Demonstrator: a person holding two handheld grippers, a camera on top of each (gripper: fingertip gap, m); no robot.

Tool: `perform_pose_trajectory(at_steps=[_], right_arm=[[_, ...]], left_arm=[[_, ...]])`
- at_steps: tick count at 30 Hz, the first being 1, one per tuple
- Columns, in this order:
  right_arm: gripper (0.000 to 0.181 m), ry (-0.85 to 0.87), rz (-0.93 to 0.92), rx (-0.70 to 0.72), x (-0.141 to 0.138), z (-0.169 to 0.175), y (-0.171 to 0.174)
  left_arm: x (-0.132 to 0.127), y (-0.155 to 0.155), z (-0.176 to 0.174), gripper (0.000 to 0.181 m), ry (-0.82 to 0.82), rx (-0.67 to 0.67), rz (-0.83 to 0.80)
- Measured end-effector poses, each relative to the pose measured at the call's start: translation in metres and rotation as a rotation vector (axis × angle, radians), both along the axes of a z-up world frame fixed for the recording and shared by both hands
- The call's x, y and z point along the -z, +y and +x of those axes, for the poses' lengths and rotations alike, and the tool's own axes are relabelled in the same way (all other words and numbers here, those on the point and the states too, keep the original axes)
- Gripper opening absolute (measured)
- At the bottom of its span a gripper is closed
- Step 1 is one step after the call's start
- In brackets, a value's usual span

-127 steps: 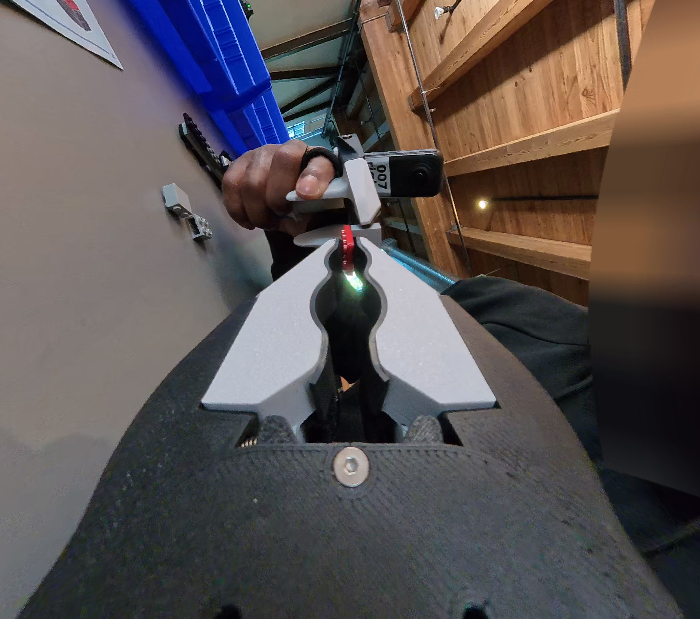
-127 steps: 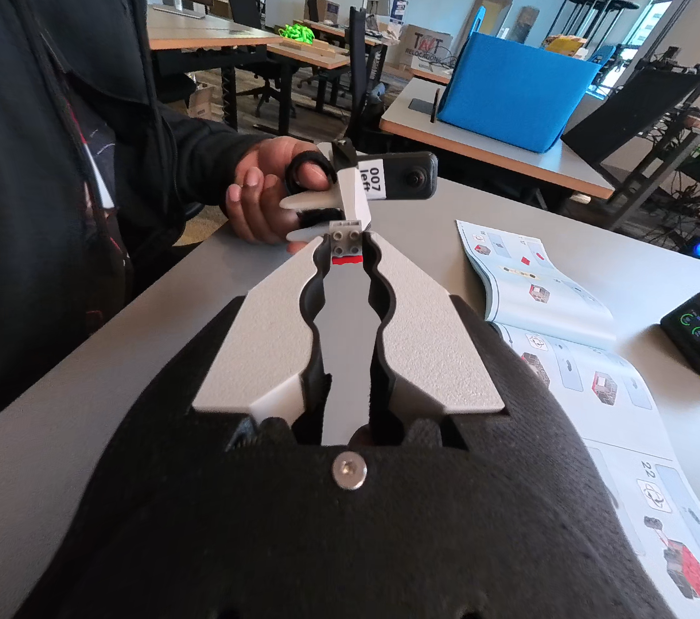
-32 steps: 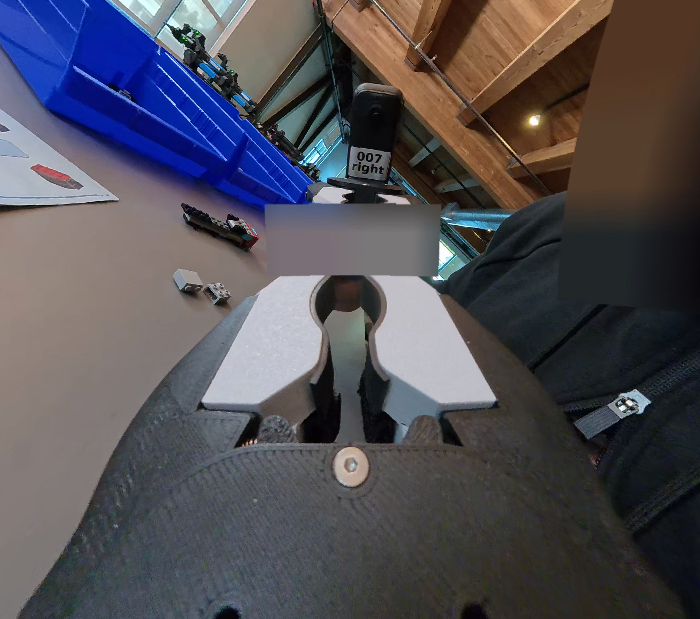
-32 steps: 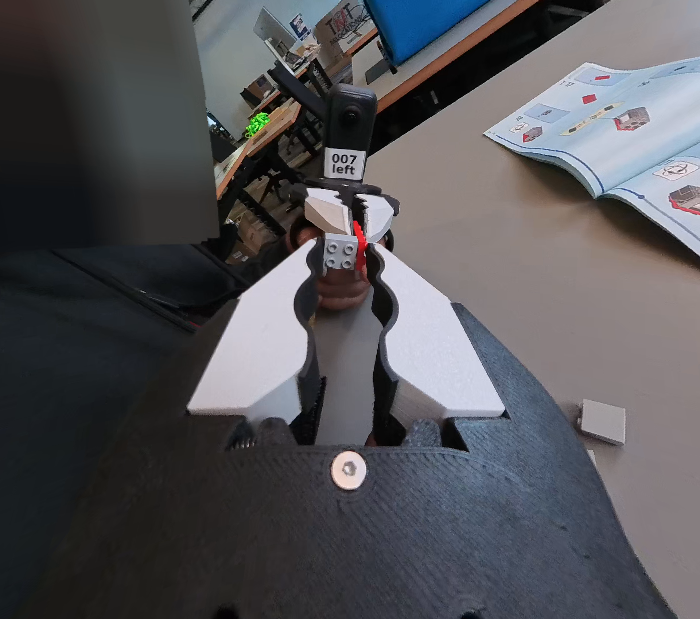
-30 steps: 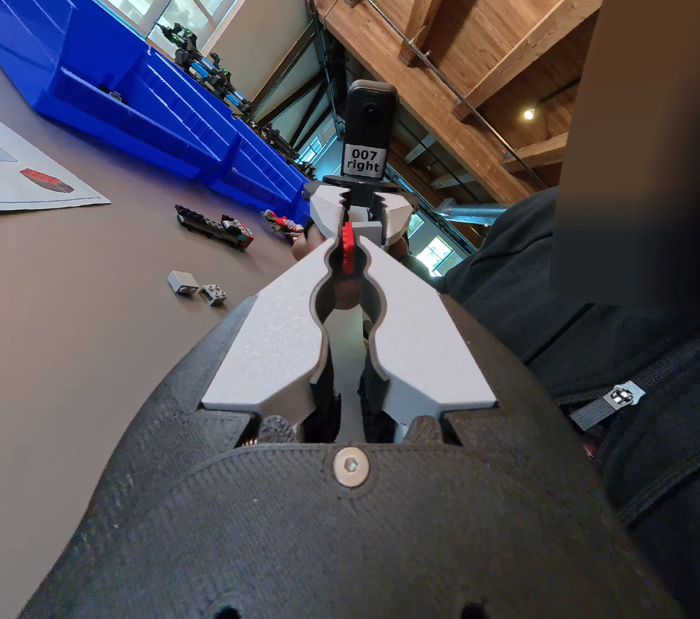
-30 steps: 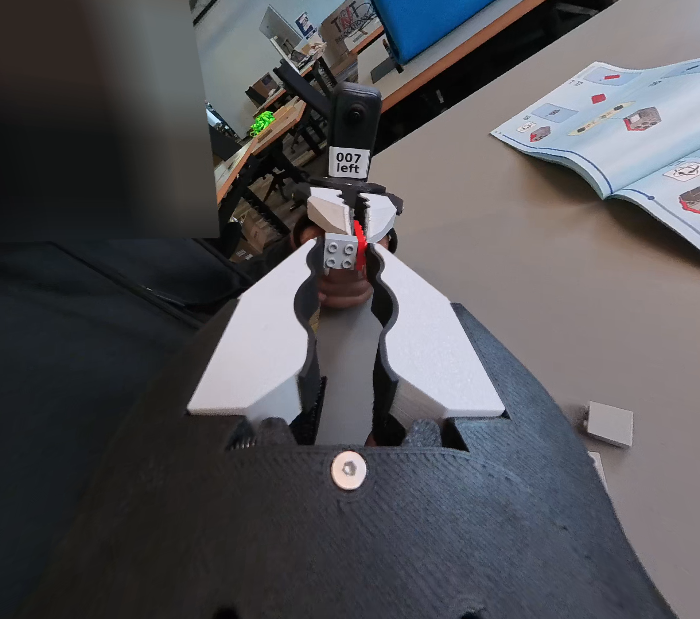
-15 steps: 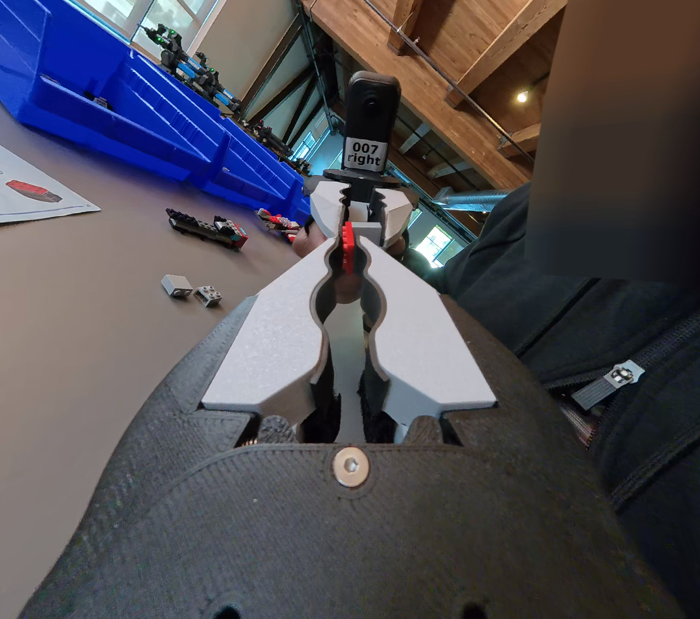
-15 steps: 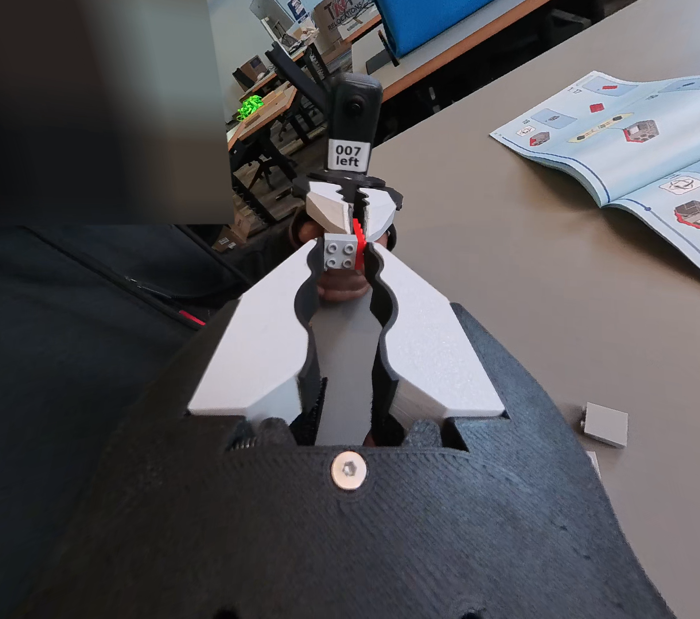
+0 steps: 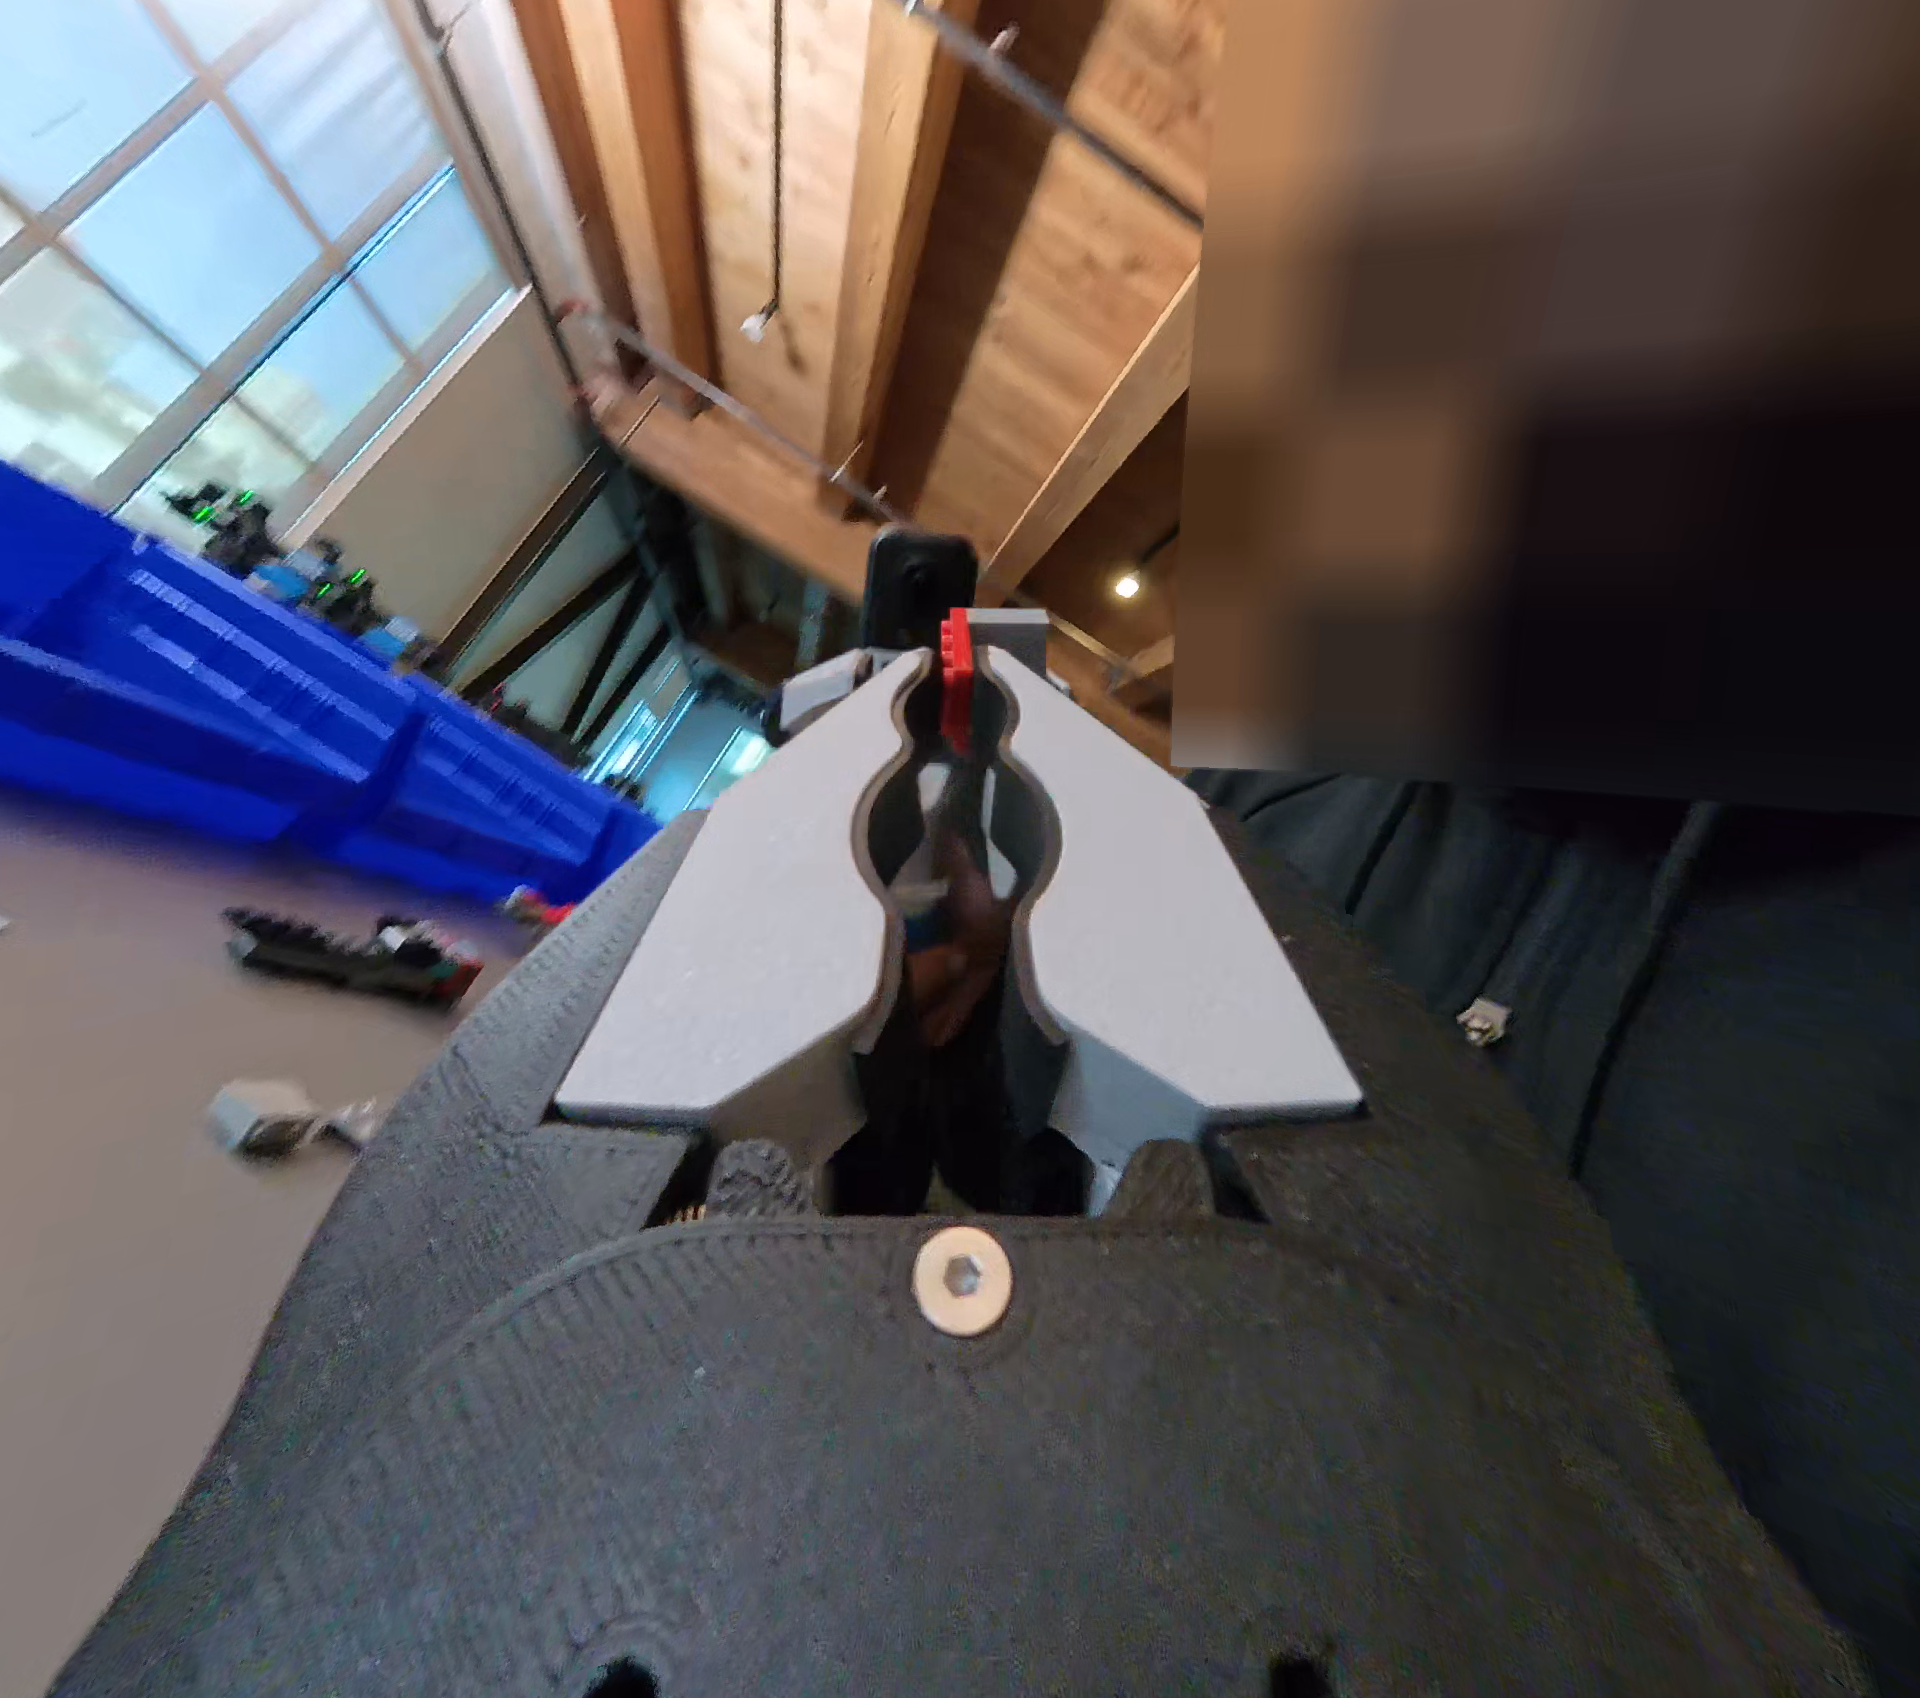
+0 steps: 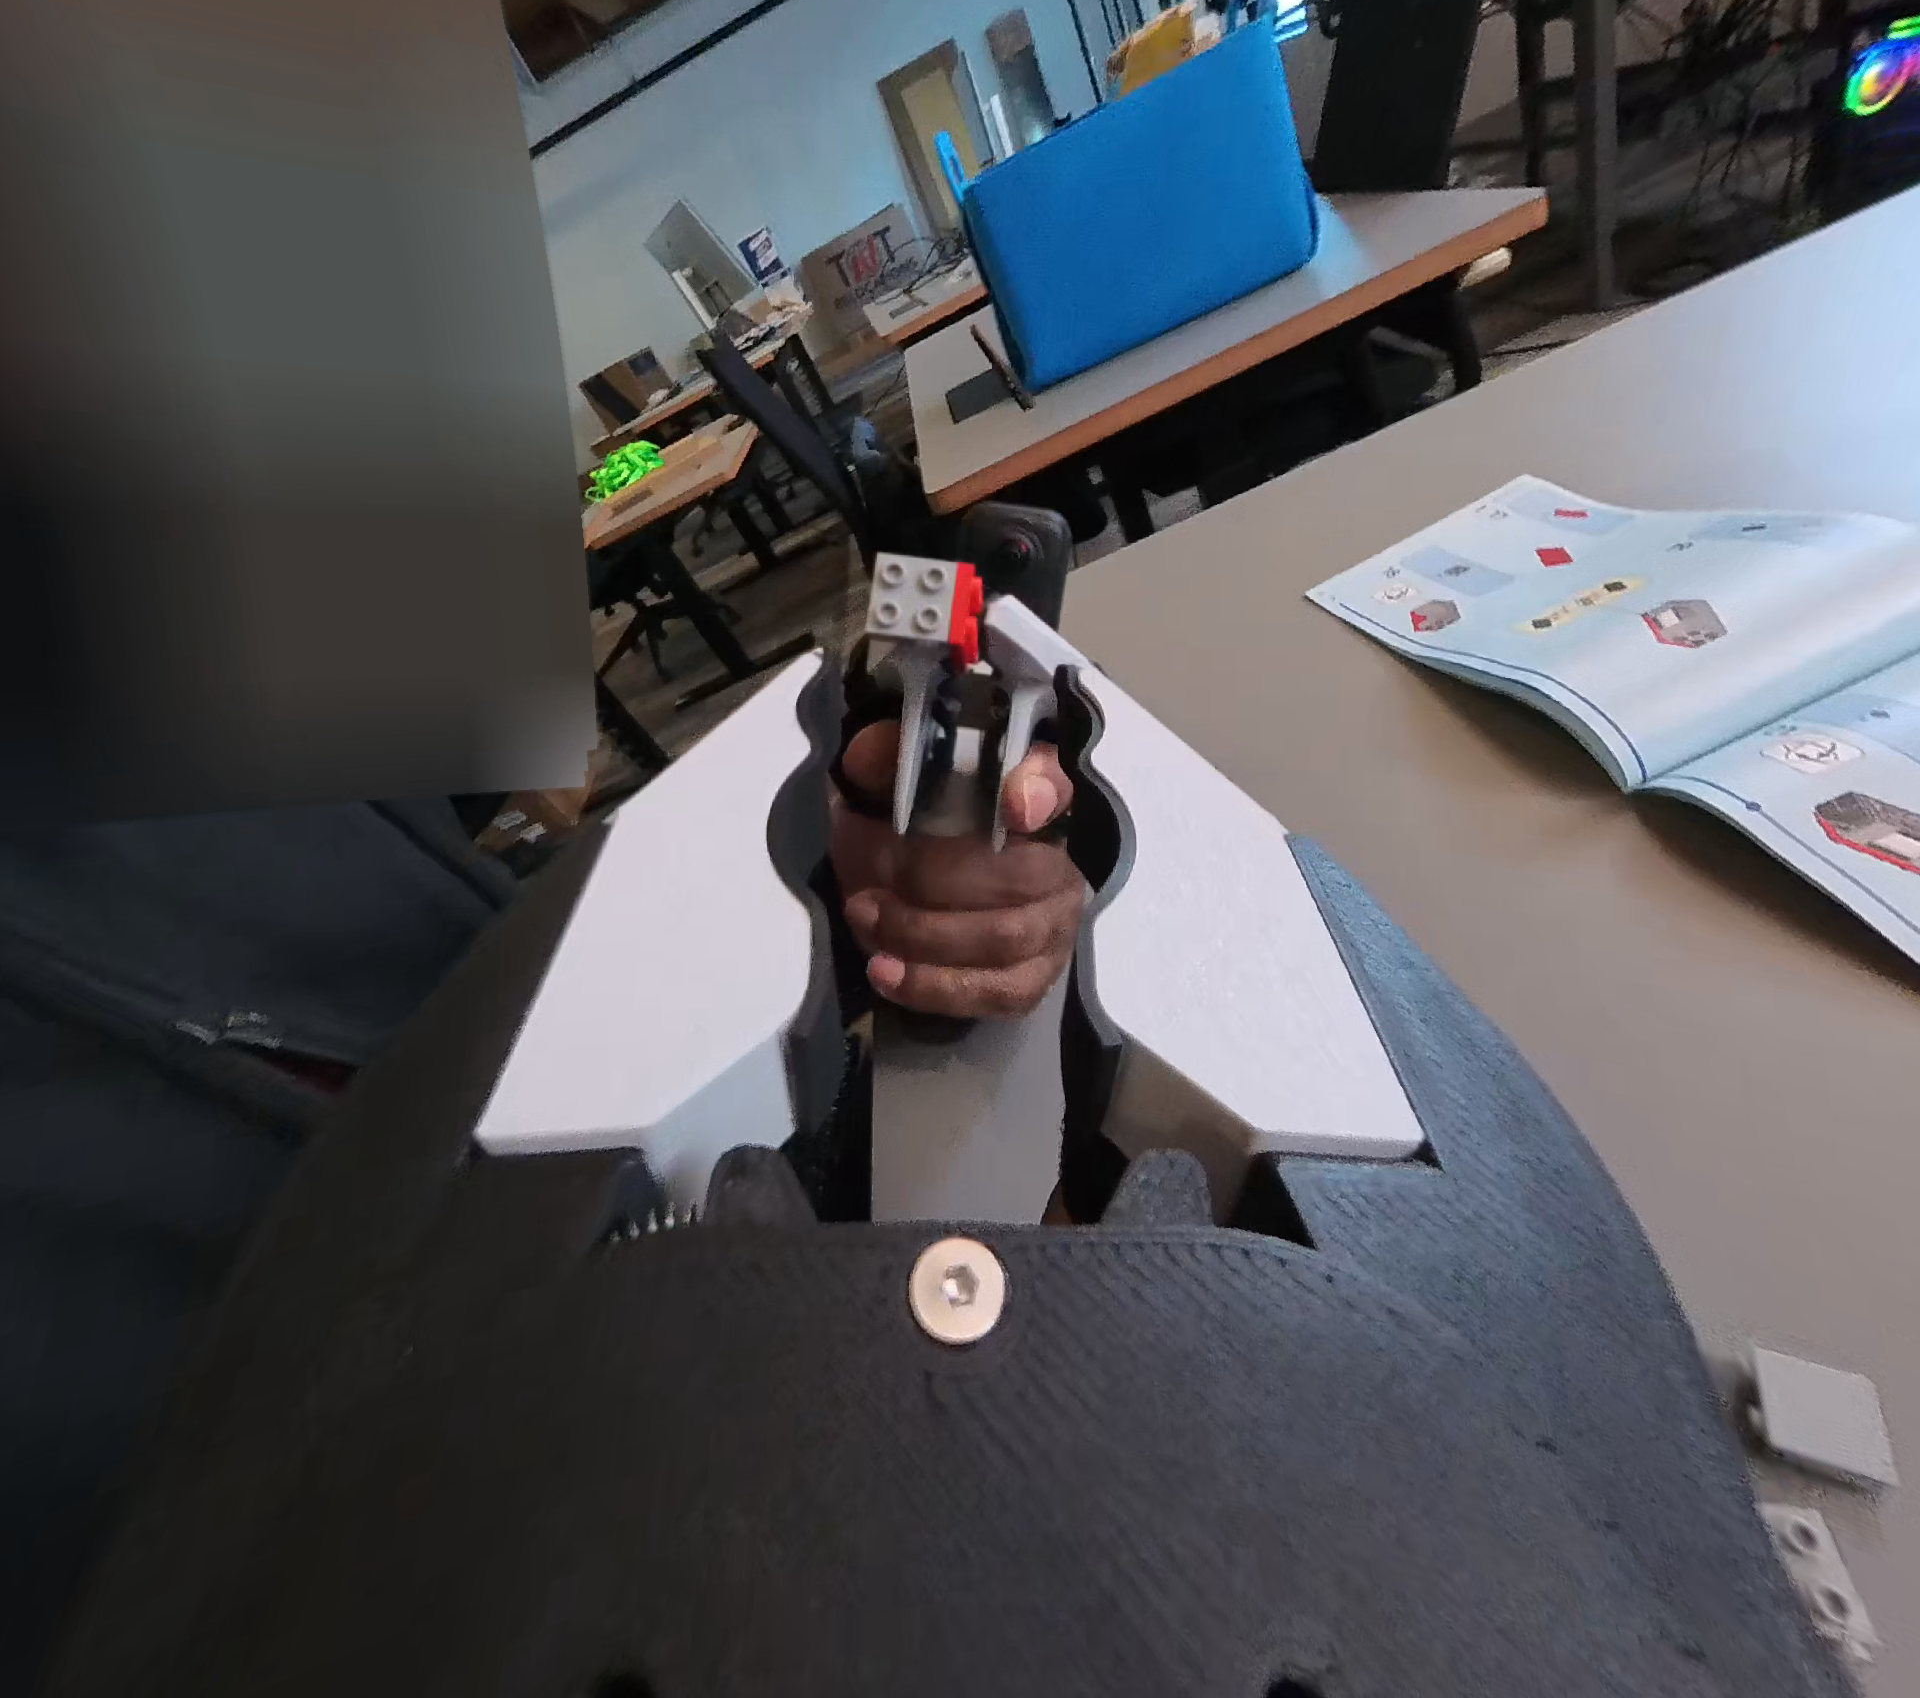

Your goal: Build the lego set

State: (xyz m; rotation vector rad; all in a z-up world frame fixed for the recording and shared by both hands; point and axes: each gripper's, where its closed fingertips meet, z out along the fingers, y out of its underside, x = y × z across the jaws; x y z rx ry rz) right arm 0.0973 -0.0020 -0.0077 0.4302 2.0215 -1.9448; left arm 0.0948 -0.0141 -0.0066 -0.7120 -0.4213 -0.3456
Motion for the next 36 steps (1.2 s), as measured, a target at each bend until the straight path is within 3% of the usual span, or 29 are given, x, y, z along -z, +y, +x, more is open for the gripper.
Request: perform_pose_trajectory(at_steps=[6, 13, 24, 36], right_arm=[[0.04, 0.028, -0.056, 0.127, -0.016, 0.003, -0.016], [0.036, 0.062, -0.094, 0.176, -0.029, 0.013, -0.037], [0.026, 0.098, -0.082, 0.236, -0.031, 0.007, -0.044], [0.02, 0.112, -0.111, 0.247, -0.027, 0.005, -0.034]], left_arm=[[-0.011, -0.012, 0.004, 0.004, 0.028, -0.003, 0.121], [-0.02, -0.023, 0.01, 0.005, 0.051, 0.019, 0.259], [-0.02, -0.023, 0.011, 0.004, 0.068, 0.003, 0.244], [-0.018, -0.015, 0.007, 0.005, 0.091, -0.103, 0.135]])
